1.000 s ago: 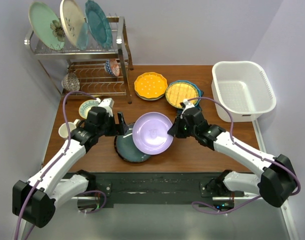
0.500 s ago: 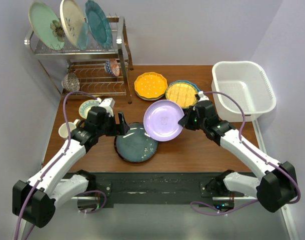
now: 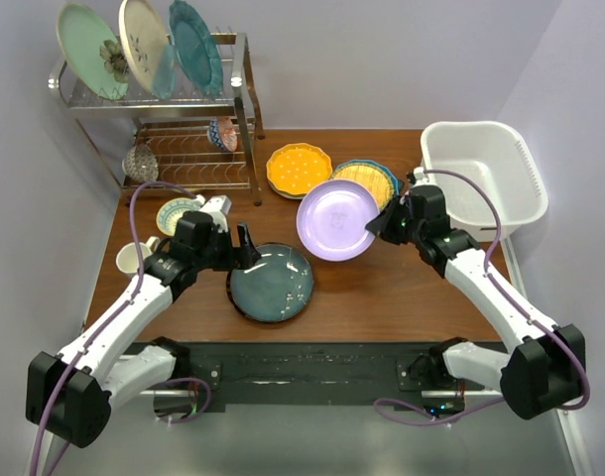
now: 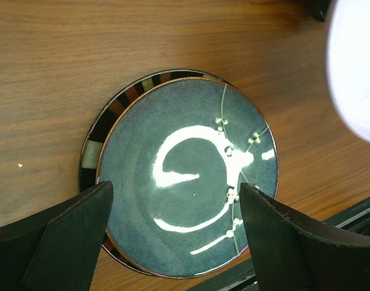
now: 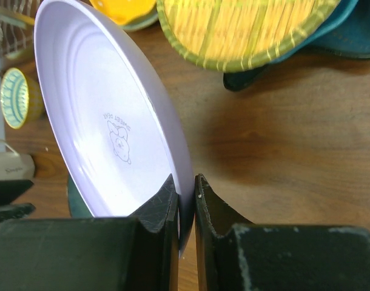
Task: Place the plates into the plastic bin on the countertop
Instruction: Place the plate in the plastic bin.
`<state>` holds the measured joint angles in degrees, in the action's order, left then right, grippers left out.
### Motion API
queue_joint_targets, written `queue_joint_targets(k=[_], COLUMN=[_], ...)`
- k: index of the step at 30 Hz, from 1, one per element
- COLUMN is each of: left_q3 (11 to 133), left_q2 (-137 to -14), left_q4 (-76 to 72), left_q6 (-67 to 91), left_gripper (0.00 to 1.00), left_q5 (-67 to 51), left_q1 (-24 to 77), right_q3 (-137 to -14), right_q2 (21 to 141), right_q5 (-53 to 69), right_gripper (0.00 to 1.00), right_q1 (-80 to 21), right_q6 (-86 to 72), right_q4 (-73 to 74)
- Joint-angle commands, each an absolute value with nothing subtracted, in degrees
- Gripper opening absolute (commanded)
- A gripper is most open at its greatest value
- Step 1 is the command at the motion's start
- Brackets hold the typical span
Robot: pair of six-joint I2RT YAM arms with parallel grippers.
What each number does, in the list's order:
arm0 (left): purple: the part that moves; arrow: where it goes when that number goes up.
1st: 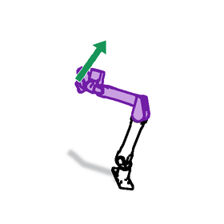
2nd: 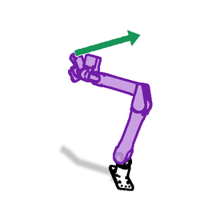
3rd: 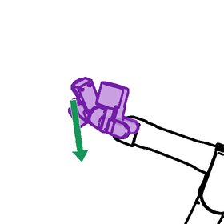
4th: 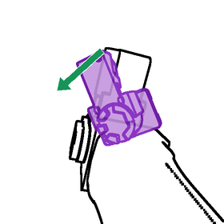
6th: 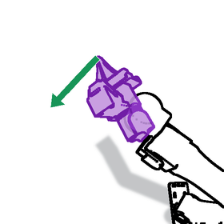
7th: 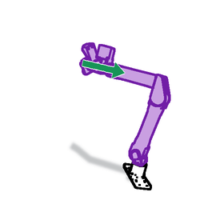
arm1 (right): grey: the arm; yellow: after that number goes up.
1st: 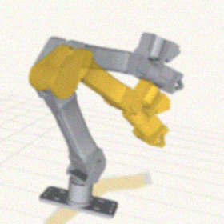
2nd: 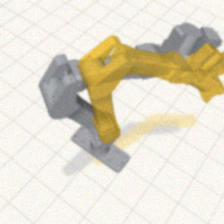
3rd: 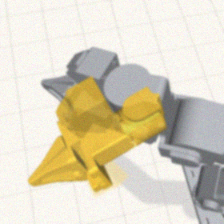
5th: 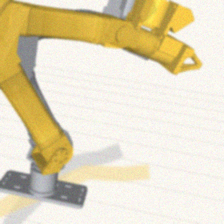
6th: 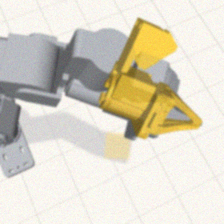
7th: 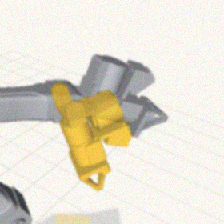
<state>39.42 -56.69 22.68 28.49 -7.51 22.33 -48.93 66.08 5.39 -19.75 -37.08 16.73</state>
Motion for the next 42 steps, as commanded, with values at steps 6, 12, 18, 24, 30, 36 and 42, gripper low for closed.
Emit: queue_joint_targets(k=[6,12,18,24,30,36,42], left_q3=[38.8,38.8,39.0,40.5,41.6,41.1,40.9], left_q2=[-58.3,-59.1,-59.9,-60.6,-61.3,-62.0,-62.2], left_q4=[18.7,18.0,17.8,18.6,20.0,20.1,20.0], left_q6=[30.1,30.2,30.1,29.4,28.3,28.1,28.0], left_gripper=[0.90,0.90,0.90,0.90,0.91,0.91,0.91], left_q5=[-11.7,-12.7,-12.7,-11.7,-10.3,-10.5,-11.1], left_q1=[22.5,22.5,22.6,23.1,23.7,24.2,24.3], right_q3=[-56.1,-57.3,-58.7,-59.0,-59.0,-59.0,-58.0], right_q2=[67.8,69.3,70.4,70.7,70.6,71.0,71.4], right_q5=[10.5,13.4,15.7,17.4,20.8,24.1,26.5], right_gripper=[0.00,0.00,0.00,0.00,0.00,0.00,0.00], right_q1=[-15.4,-11.4,-8.2,-4.7,-0.2,5.3,10.5], right_q6=[-37.8,-39.2,-39.7,-39.9,-40.3,-40.6,-41.1], right_q4=[13.6,12.7,11.7,11.4,11.2,11.0,10.1])
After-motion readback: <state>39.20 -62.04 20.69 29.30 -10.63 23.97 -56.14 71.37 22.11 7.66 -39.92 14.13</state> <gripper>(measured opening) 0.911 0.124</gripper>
